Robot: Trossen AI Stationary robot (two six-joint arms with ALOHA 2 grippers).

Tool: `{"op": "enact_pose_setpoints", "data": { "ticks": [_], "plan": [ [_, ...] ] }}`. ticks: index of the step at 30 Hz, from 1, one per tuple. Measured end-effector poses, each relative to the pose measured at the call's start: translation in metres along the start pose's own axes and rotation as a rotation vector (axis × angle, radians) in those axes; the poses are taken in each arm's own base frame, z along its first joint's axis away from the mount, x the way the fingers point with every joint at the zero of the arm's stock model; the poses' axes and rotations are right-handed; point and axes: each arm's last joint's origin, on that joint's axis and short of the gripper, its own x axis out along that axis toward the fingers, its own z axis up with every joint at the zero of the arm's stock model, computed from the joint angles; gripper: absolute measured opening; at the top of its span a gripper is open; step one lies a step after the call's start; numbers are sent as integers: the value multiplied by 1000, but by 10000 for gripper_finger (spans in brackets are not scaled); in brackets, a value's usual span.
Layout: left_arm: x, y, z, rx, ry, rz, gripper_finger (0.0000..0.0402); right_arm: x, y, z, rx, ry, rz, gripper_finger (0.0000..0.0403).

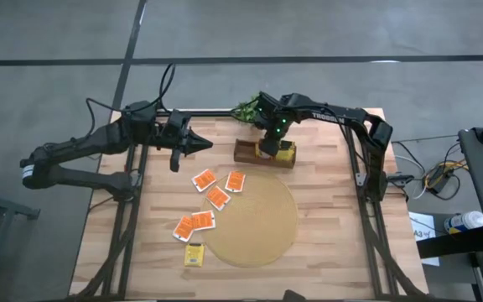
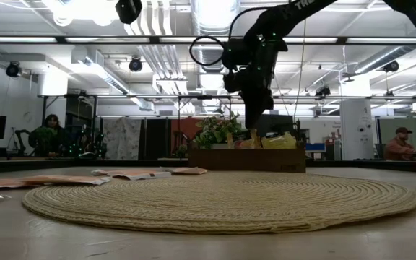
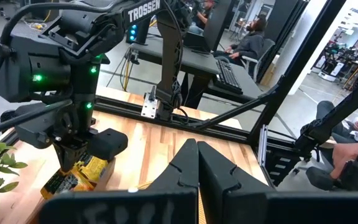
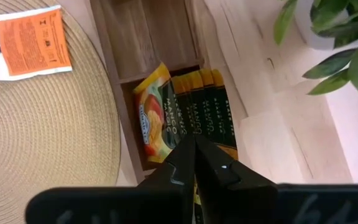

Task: Pick & Place Tea
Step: Put the orange tea bag into the middle section of the wooden organizer, then put the yellow tea bag into the right section of the wooden organizer

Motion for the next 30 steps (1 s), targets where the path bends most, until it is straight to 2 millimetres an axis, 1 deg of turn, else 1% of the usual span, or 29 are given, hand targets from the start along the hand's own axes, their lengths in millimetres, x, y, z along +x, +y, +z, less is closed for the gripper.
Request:
{"op": "enact_pose_setpoints", "data": {
  "ticks": [6,17,22,25,30],
  "plan": [
    [0,0,0,0,0,0,0,4,0,-4,3,19,2,8],
    [0,0,0,0,0,0,0,5,0,-10,4,82,10,8],
    [0,0,0,0,0,0,0,5,0,-7,5,57,8,8],
    [0,0,0,0,0,0,0,-2,1,-5,-1,13,5,8],
    [0,0,0,0,0,0,0,-29,5,-2,-13,-71,12,8]
  ]
}}
